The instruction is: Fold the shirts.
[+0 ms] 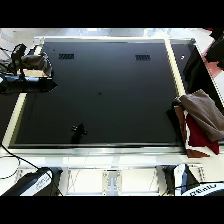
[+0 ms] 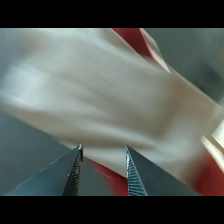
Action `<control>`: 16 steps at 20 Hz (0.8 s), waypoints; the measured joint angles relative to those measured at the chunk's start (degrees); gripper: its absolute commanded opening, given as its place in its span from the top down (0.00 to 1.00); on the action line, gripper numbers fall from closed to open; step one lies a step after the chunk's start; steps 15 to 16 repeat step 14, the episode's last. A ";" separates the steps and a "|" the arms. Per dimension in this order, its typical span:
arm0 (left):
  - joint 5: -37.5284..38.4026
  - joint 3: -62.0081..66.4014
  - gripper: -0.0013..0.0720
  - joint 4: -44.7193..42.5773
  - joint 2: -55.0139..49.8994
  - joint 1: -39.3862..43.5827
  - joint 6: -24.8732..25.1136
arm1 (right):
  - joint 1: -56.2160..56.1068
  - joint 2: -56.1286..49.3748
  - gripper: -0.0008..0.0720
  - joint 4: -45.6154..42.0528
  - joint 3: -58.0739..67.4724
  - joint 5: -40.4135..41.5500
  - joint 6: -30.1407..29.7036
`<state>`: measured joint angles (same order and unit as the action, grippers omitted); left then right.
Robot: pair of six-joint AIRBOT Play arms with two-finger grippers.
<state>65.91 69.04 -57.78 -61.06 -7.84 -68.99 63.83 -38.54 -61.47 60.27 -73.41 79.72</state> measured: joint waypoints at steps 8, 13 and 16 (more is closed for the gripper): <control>0.00 0.00 0.97 0.00 0.00 0.00 0.00 | -15.47 4.48 0.56 29.31 5.22 -2.56 -7.80; -0.02 0.00 0.97 0.00 0.00 0.00 0.00 | -31.45 4.46 0.56 26.64 3.96 -4.57 -9.49; -0.02 0.00 0.97 0.00 0.00 0.00 0.00 | -33.99 4.39 0.56 26.16 3.78 -4.61 -9.64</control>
